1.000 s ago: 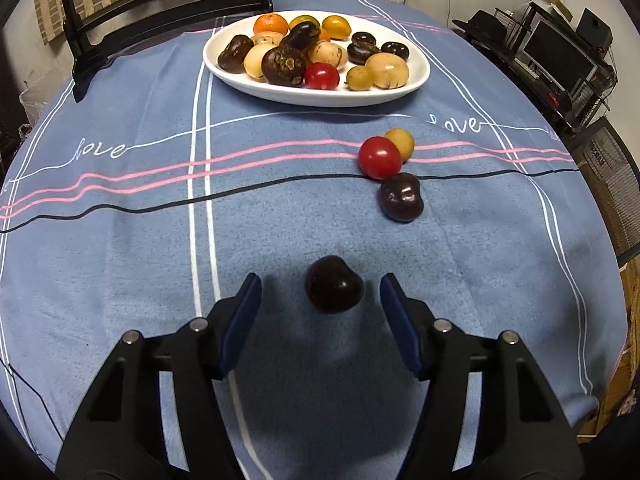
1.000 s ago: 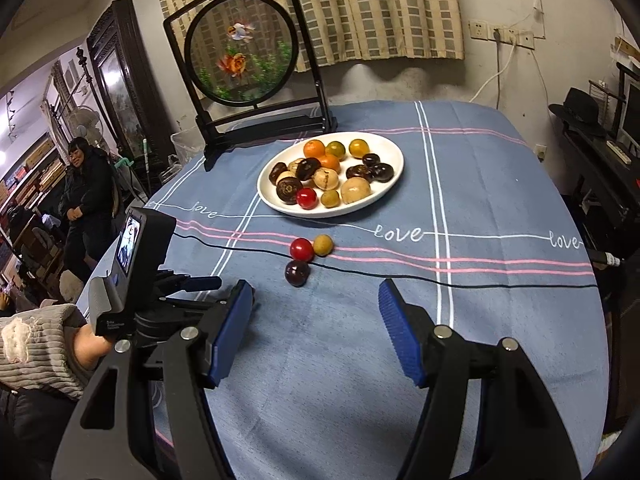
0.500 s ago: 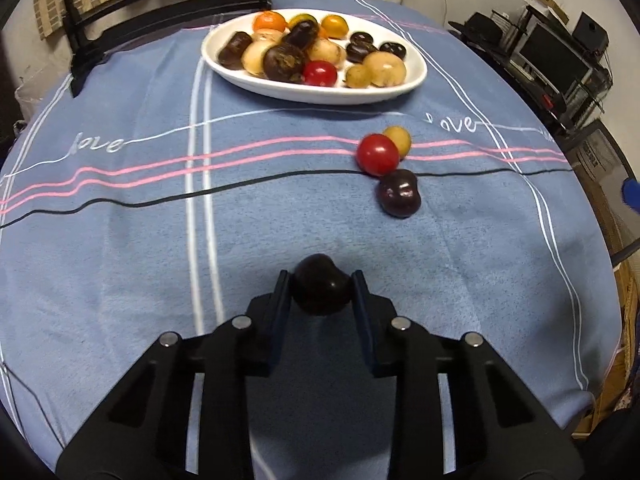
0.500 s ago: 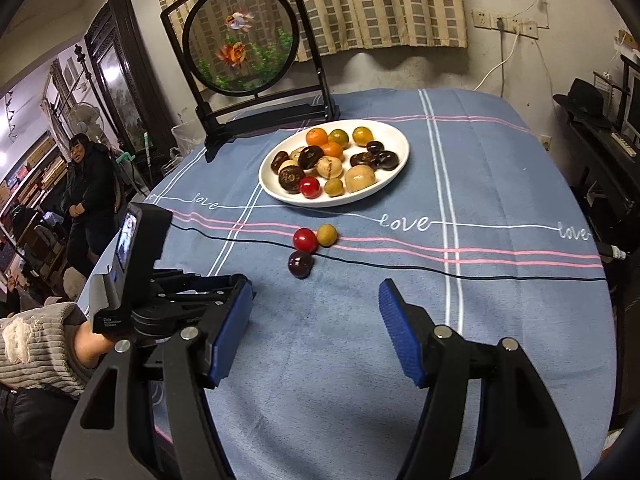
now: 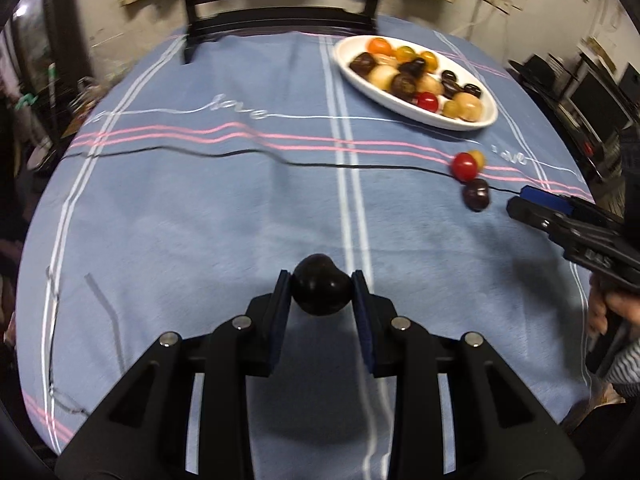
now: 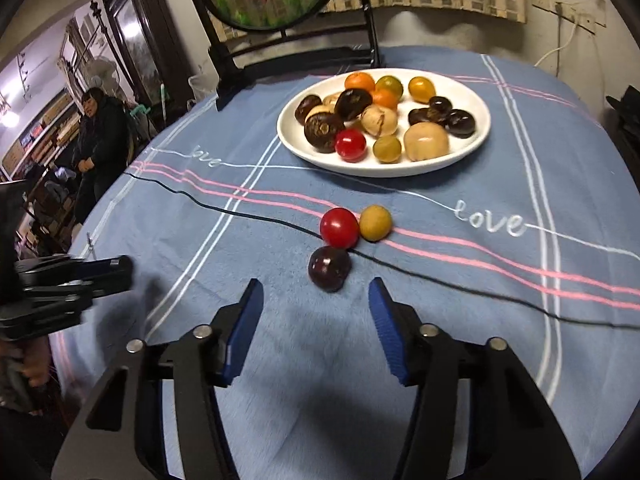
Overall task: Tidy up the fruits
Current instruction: 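Grasp a dark red fruit with the right tool while the left tool holds its fruit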
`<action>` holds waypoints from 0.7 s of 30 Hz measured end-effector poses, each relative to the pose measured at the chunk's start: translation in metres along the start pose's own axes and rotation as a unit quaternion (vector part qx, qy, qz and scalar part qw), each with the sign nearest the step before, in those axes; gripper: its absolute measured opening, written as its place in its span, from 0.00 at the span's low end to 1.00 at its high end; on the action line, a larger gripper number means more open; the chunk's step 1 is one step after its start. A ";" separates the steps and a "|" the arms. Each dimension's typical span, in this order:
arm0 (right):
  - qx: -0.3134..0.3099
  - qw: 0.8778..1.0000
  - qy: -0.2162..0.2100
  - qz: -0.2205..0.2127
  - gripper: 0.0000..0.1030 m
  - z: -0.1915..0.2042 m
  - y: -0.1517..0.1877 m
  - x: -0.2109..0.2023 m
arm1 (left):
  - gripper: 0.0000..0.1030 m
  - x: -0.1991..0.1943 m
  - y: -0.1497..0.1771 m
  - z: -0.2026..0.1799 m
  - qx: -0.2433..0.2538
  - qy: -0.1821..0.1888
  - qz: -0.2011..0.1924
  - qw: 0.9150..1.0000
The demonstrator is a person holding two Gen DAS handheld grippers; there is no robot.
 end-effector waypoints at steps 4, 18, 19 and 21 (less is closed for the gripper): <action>-0.012 1.000 0.008 0.010 0.47 0.002 -0.005 0.019 | 0.30 -0.006 0.011 0.009 -0.014 -0.012 0.003 1.000; -0.027 0.999 0.027 0.020 0.28 0.001 -0.002 0.037 | 0.30 -0.016 0.024 0.022 -0.032 -0.031 0.002 0.999; -0.024 0.999 0.023 0.016 0.28 0.003 0.000 0.029 | 0.30 -0.017 0.021 0.021 -0.028 -0.030 -0.001 0.999; -0.015 1.000 0.013 0.007 0.28 0.006 0.003 0.011 | 0.30 -0.018 0.016 0.018 -0.021 -0.028 -0.006 0.999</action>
Point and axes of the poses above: each gripper's, at about its wrist camera, not at the fingertips, and x roughly the way its jaws point, z to its left, y to its underside, the point moved 7 cm from there along x, roughly the way its jaws point, and after that the axes turned 14 degrees about x, right-handed, at the moved point
